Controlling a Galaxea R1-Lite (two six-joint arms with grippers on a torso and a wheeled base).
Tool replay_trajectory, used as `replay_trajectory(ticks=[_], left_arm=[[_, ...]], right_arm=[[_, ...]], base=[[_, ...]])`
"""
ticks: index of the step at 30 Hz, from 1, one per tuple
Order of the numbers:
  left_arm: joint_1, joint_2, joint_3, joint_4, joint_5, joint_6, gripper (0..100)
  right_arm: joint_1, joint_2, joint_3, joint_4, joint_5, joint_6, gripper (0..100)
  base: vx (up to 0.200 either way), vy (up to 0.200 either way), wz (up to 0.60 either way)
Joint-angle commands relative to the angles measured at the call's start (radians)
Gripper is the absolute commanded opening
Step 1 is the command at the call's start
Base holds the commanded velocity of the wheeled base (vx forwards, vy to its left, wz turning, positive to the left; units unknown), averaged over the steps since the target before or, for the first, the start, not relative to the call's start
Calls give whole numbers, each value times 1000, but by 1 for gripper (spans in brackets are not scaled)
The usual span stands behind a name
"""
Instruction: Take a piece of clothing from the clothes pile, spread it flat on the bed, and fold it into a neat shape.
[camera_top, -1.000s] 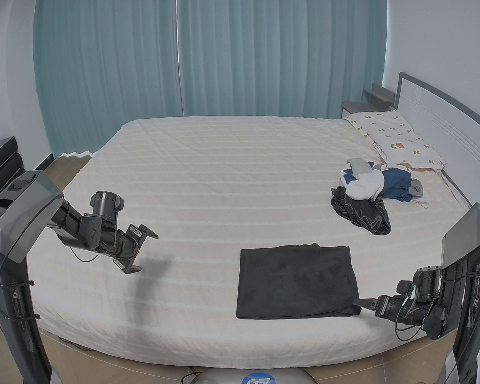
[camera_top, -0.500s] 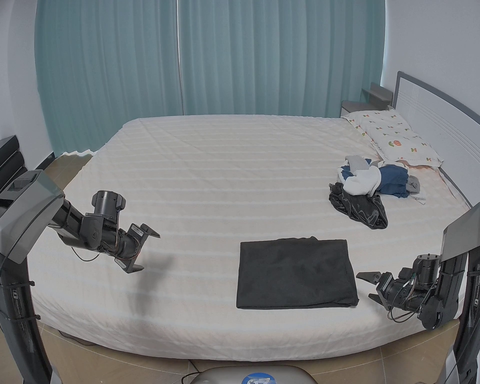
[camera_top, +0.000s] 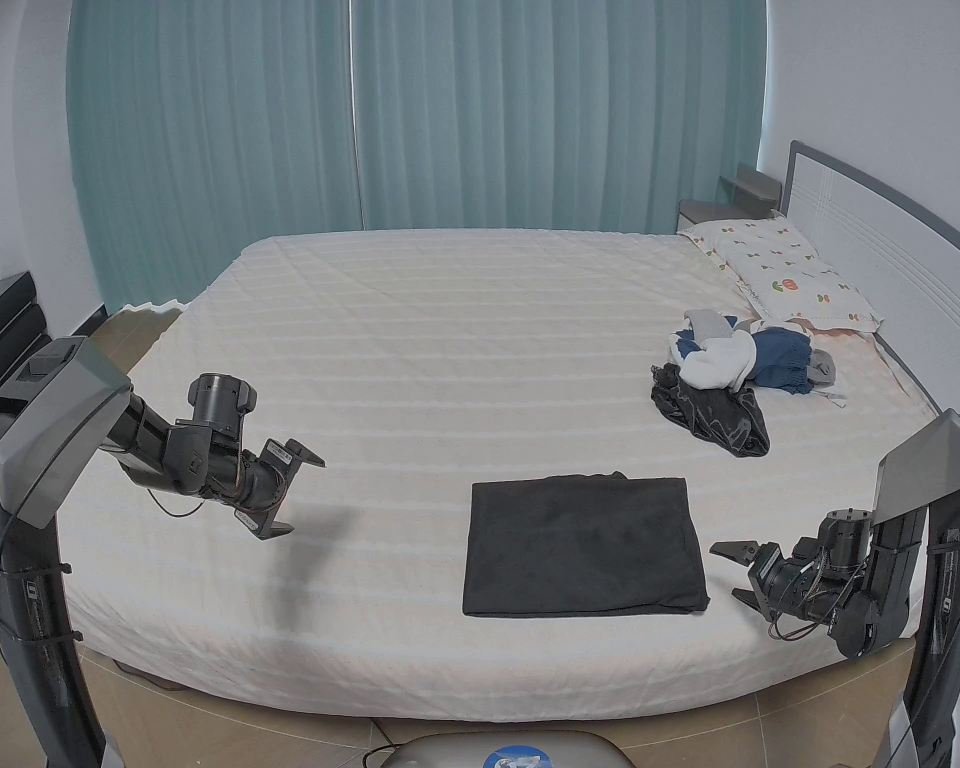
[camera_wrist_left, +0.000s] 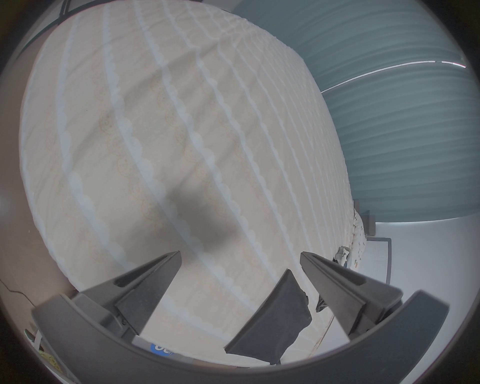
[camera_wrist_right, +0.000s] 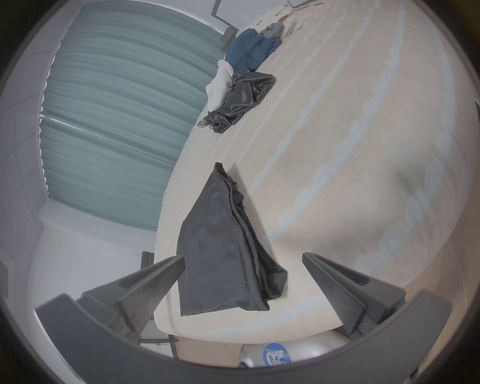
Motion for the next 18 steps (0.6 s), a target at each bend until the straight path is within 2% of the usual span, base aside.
replay_trajectory(ticks=[1, 18], left_arm=[[-10, -1, -1, 0, -1, -1, 100], [-48, 1, -1, 2, -1, -1, 100]], right_arm=[[-1, 0, -1, -12, -9, 24, 100], [10, 7, -9, -12, -42, 34, 100]], base=[[0, -200, 0], [0, -200, 0]])
